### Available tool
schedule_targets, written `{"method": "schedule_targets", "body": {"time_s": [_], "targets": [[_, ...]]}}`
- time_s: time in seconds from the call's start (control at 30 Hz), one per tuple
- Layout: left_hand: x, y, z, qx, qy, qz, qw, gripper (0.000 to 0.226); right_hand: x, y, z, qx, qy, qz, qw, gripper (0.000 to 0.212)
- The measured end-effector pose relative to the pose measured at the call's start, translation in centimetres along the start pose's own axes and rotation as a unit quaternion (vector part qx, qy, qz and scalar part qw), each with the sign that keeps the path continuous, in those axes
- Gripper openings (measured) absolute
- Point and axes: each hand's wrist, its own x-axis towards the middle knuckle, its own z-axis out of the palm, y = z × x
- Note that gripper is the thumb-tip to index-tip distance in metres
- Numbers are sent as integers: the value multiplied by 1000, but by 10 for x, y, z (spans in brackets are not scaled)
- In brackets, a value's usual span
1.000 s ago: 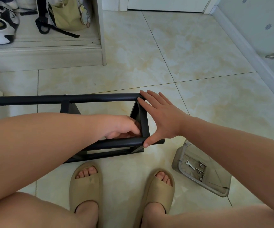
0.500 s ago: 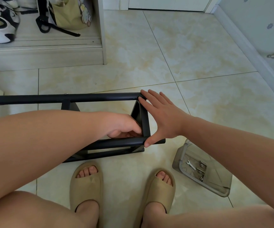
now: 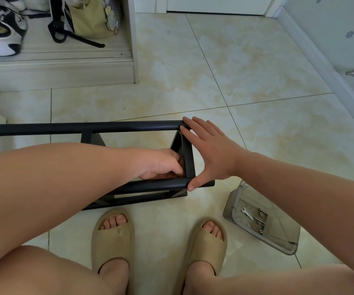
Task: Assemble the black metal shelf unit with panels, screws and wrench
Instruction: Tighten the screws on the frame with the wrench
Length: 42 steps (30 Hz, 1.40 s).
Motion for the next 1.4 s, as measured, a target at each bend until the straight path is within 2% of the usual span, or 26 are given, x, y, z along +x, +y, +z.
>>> {"method": "schedule_targets", "body": {"time_s": [0.2, 0.4, 0.53, 0.77, 1.4], "targets": [[-1, -1, -1, -8, -8, 11, 1000, 27, -1, -2, -1, -3, 2, -2, 1000, 150], [-2, 1, -2, -7, -34, -37, 999, 22, -1, -1, 1, -7, 7, -1, 1000, 150], [-1, 9, -3, -7, -27, -62, 998, 11, -1, -1, 1, -1, 5, -3, 1000, 151], [0, 16, -4, 9, -26, -111, 993, 7, 0, 1, 4, 1, 5, -7, 1000, 152], [-3, 16, -2, -9, -4, -82, 997, 14, -2, -1, 2, 7, 2, -5, 1000, 151]]}}
